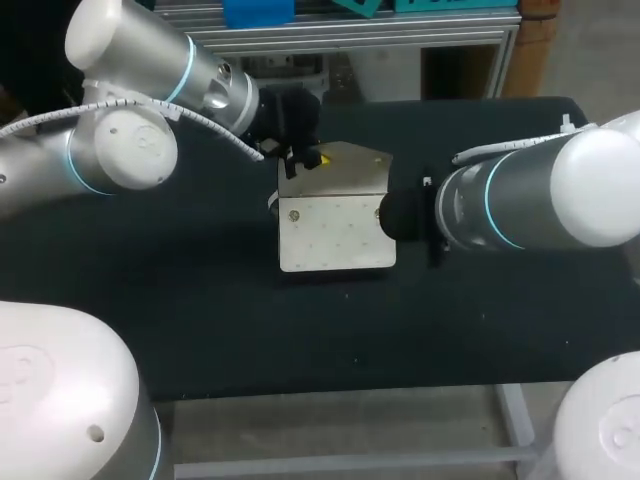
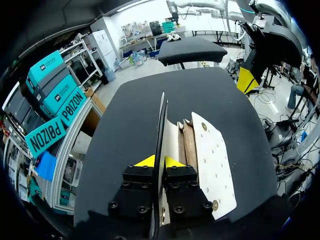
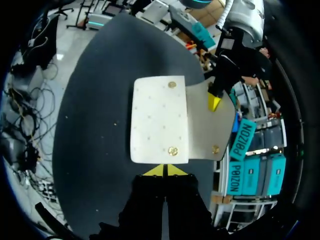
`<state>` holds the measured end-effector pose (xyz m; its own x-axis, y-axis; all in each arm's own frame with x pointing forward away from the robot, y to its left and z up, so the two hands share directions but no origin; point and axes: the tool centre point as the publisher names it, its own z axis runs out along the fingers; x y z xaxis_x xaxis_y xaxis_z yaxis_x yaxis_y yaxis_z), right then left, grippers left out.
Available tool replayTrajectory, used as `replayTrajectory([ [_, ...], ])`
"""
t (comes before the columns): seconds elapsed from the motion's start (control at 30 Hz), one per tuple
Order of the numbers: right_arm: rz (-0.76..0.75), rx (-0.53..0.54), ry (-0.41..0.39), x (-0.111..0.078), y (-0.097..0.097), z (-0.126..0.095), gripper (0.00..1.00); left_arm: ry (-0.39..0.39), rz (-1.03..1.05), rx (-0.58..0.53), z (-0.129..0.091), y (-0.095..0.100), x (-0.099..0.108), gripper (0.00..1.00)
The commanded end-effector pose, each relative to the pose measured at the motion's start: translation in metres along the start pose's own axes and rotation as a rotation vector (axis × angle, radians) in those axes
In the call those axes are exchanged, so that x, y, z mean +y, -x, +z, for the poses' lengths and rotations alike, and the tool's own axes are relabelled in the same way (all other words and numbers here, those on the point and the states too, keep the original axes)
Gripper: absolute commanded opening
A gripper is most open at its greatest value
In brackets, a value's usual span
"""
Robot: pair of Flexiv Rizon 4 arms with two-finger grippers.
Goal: Pick up the bag, open it, inspect its contents, close it, and place it on the opposite side
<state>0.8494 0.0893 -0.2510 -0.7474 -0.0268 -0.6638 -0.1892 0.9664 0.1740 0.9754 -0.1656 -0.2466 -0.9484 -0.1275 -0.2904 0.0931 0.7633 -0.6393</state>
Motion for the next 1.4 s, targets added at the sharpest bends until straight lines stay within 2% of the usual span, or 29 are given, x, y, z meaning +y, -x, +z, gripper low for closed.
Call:
replayTrajectory([
  [0.03,-0.012,-0.423,-0.003,0.007,0.004,0.004,0.00,-0.005,-0.023,-0.066,-0.005,-0.019,-0.011,0.00],
  [0.47,-0.048,-0.431,-0.020,0.011,0.036,0.038,0.00,-0.014,-0.022,-0.115,-0.018,-0.032,-0.031,0.00],
  [0.8,-0.077,-0.420,0.000,0.011,0.048,0.063,0.00,-0.029,-0.011,-0.105,-0.021,-0.030,-0.037,0.00],
  [1.17,-0.089,-0.359,0.007,0.011,0.034,0.082,0.00,-0.046,-0.032,-0.105,-0.019,-0.025,-0.038,0.00],
  [1.4,-0.095,-0.336,0.005,0.009,0.023,0.083,0.00,-0.059,-0.044,-0.113,-0.020,-0.024,-0.038,0.00],
])
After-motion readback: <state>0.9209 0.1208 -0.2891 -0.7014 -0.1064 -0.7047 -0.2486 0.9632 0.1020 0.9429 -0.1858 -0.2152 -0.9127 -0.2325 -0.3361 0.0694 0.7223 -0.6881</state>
